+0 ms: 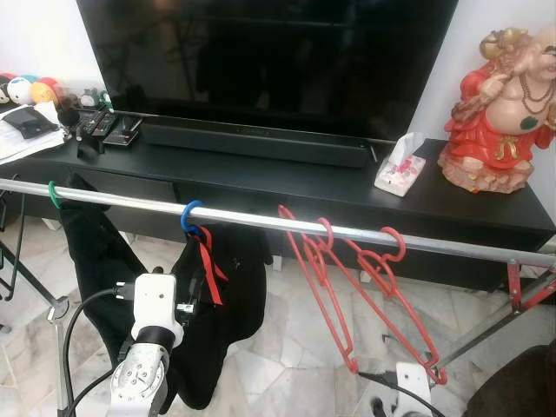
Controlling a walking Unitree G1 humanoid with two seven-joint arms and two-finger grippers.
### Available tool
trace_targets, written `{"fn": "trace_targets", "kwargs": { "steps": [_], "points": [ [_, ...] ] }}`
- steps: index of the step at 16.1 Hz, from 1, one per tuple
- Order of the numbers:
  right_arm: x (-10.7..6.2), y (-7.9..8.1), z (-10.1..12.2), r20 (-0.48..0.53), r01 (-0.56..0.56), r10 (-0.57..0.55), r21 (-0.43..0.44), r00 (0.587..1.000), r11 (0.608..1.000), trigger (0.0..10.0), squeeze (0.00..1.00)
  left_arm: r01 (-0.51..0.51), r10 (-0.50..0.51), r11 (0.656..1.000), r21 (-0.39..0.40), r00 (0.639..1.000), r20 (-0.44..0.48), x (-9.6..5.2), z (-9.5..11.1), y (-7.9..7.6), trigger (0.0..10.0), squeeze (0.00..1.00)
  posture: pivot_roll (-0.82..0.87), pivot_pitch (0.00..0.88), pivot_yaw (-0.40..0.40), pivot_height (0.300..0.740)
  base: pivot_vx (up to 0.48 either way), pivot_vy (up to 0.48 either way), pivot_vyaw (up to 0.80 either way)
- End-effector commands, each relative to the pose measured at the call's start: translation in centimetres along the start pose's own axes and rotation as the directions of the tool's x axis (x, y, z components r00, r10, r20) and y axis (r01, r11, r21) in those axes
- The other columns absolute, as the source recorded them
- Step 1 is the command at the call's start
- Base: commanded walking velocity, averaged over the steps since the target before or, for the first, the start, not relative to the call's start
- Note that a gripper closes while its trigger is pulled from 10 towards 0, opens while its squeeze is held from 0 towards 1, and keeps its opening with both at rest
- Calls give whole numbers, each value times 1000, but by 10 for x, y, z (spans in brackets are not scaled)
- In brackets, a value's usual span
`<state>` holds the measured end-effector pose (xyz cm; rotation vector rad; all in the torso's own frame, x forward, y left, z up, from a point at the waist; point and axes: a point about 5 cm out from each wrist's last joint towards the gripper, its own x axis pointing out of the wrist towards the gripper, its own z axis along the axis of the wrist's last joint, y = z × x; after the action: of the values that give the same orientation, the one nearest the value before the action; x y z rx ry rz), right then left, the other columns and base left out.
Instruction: Hang hanger
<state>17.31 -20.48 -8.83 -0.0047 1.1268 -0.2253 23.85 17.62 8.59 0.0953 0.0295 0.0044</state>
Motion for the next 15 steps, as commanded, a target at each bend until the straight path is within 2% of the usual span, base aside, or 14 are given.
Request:
{"fn": "trace_targets", "kwargs": {
  "steps": [1, 4, 6, 7, 8, 9, 11, 12, 13, 14, 15],
  "points": [
    [0, -4, -4, -89, 47, -51, -38, 995, 998, 10000, 0, -2, 2, 1000, 7, 1000, -30, 1, -5, 1, 10000, 0, -48, 0, -38, 740, 0, 0, 0],
    [-1, -4, -6, -132, 55, -60, -41, 989, 998, 10000, 0, 1, -1, 1000, 9, 999, -34, 1, -5, 1, 10000, 0, -50, 0, -35, 740, 0, 0, 0],
    [0, -1, -2, -41, 55, -54, 31, 998, 998, 10000, 0, 9, -9, 1000, 12, 999, -37, 2, -5, 1, 10000, 0, -55, 0, -25, 740, 0, 0, 0],
    [0, -1, -1, -31, 59, -57, 49, 998, 997, 10000, 0, 10, -10, 1000, 12, 999, -38, 2, -6, 2, 10000, 0, -63, 0, -20, 740, 0, 0, 0],
    [-1, -1, -2, -26, 150, -148, 142, 989, 978, 10000, 0, 17, -16, 1000, 18, 999, -43, 2, -6, 3, 10000, 0, -72, 0, -13, 740, 0, 0, 0],
    [-2, -3, -3, -31, 259, -259, 242, 965, 935, 10000, 0, 18, -17, 1000, 20, 999, -42, 2, -6, 4, 10000, 0, -70, 0, -8, 740, 0, 0, 0],
    [-6, -3, -4, -29, 369, -387, 378, 921, 849, 10000, 0, 24, -23, 999, 26, 999, -38, 5, -5, 5, 10000, 0, -83, 0, 8, 740, 0, 0, 0],
    [-7, -1, -6, -54, 392, -415, 454, 908, 800, 10000, 0, 27, -26, 999, 30, 999, -39, 6, -5, 6, 10000, 0, -91, 0, 15, 740, 0, 0, 0],
    [-8, -1, -4, -34, 407, -449, 487, 893, 773, 10000, 0, 32, -31, 999, 33, 999, -38, 8, -5, 6, 10000, 0, -91, 0, 16, 740, 0, 0, 0],
    [-12, -47, -37, -44, 456, -510, 521, 859, 722, 10000, 0, 35, -34, 999, 35, 999, -36, 9, -4, 5, 10000, 0, -86, 0, 16, 740, 0, 0, 0],
    [-29, -110, -77, -62, 521, -587, 542, 807, 659, 10000, 0, 36, -34, 999, 34, 999, -33, 10, -3, 5, 10000, 0, -86, 0, 16, 740, 0, 0, 0]
  ]
}}
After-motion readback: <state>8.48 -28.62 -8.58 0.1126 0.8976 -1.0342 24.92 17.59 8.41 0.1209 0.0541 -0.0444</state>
